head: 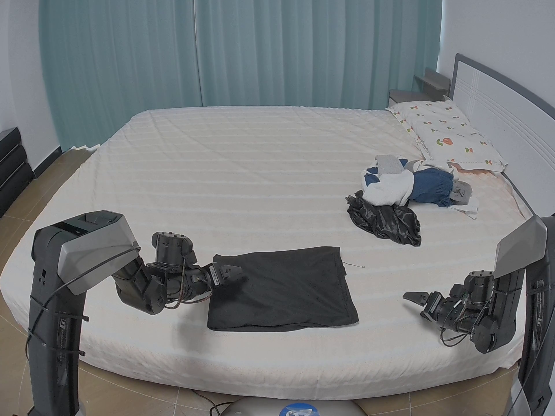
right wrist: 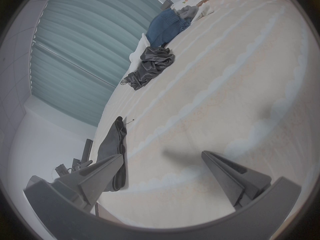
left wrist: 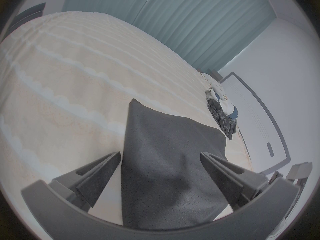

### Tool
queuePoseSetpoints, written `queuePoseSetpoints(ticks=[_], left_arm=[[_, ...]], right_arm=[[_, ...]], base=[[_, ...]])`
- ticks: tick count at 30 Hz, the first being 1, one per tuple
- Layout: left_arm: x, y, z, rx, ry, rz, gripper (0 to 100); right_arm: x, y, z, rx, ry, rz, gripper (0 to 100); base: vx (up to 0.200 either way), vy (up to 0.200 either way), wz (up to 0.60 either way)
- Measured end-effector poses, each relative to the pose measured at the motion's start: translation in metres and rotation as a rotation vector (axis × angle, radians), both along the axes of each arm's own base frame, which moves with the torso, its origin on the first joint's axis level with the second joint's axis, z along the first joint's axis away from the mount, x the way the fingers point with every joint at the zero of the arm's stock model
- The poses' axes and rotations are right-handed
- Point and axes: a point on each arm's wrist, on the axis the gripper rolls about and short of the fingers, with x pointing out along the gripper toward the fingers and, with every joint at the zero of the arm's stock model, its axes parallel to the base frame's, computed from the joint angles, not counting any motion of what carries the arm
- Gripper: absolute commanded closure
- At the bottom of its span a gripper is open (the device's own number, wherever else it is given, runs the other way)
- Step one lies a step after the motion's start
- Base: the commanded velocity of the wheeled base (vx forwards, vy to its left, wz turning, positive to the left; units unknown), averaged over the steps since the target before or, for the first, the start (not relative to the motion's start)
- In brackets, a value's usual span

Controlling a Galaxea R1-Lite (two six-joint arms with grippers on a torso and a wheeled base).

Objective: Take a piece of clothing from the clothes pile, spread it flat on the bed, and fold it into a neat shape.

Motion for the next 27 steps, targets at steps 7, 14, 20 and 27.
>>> queuePoseSetpoints(ticks=[7, 14, 20, 27], left_arm=[[0.000, 0.018, 0.012, -0.142, 0.040, 0.136, 0], [0.001, 0.032, 0.021, -0.176, 0.028, 0.200, 0], [0.002, 0.037, 0.023, -0.175, 0.020, 0.227, 0], [0.003, 0.038, 0.022, -0.173, 0.016, 0.238, 0]], right_arm=[[0.020, 0.020, 0.006, -0.003, -0.084, 0.061, 0], [0.058, 0.061, 0.009, -0.014, -0.107, 0.178, 0], [0.083, 0.097, 0.008, -0.040, -0.099, 0.282, 0], [0.099, 0.125, 0.005, -0.073, -0.065, 0.376, 0]], base=[[0.000, 0.000, 0.00], [0.000, 0.000, 0.00], [0.000, 0.000, 0.00], [0.000, 0.000, 0.00]])
